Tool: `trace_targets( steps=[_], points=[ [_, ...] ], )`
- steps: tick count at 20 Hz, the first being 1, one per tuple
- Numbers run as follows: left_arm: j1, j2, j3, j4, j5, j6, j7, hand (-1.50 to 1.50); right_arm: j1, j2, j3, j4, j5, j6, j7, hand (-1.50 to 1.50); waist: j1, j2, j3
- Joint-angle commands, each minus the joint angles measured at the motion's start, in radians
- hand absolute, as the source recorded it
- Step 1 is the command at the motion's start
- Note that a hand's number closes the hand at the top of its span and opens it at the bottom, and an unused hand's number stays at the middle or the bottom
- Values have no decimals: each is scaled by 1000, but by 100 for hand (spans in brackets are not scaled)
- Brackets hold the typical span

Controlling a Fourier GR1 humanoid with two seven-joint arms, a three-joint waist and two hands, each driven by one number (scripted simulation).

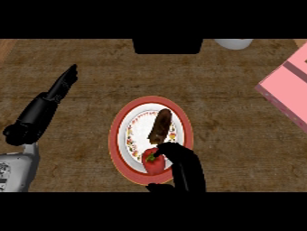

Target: Pick the bell pepper from the plate and place it in the cardboard box

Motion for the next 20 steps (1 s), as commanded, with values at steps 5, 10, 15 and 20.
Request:
trace_targets(
  steps=[5, 10, 15, 20],
  points=[
    [38, -29, -18, -29, -43, 21, -11, 0, 22, 1, -33, -58, 137, -135, -4, 150, -2, 1, 1],
    [-2, -11, -9, -13, -21, -8, -8, 0, -265, -234, -162, 58, 4, 370, -18, 150, 22, 13, -1],
    [-9, -22, -7, 19, -28, -1, -19, 0, -479, -347, -246, 70, -60, 575, -119, 150, 9, 5, 0],
    [-41, -34, 4, 49, -30, 6, 4, 0, -529, -381, -322, -91, -40, 669, -69, 150, -4, 1, 1]
  ],
)
